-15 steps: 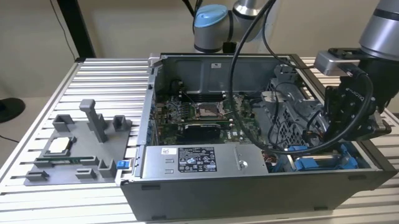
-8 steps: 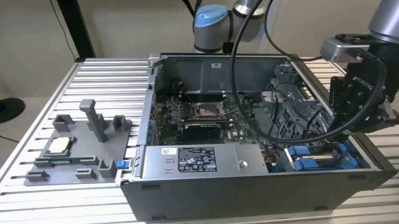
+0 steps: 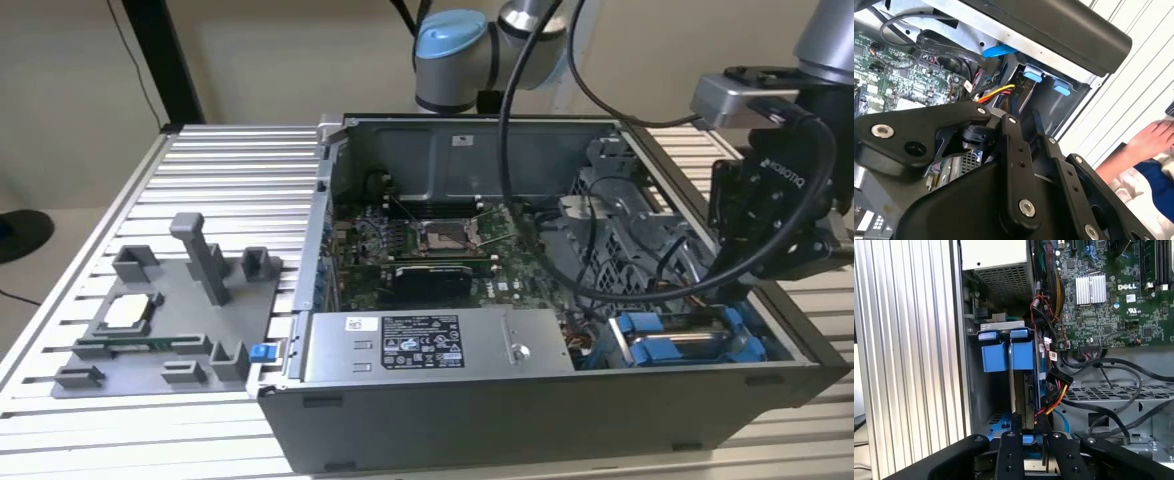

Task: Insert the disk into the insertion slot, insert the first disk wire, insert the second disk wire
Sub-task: 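Insert the first disk wire, then insert the second disk wire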

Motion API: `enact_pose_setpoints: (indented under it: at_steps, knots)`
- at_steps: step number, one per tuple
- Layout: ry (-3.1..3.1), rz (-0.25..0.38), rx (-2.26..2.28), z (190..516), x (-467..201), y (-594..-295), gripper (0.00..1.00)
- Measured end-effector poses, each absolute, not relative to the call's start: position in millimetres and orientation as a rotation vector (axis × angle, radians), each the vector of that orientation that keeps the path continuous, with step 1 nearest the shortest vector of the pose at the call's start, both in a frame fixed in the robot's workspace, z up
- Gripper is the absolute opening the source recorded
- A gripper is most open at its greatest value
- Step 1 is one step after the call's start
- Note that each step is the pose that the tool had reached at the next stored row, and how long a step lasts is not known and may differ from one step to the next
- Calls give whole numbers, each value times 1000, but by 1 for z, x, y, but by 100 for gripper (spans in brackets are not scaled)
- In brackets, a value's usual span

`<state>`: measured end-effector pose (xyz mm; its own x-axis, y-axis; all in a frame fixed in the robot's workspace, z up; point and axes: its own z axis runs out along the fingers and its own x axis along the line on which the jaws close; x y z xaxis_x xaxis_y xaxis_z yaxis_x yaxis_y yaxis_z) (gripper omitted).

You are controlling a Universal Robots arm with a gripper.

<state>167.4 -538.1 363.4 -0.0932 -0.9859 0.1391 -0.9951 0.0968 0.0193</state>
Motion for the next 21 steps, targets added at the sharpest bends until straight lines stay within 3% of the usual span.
enact_pose_setpoints:
  at_steps: [20,21]
  knots:
    - [-2250,93,2045,363,191,-537,0]
    - [-2250,93,2045,363,191,-536,100]
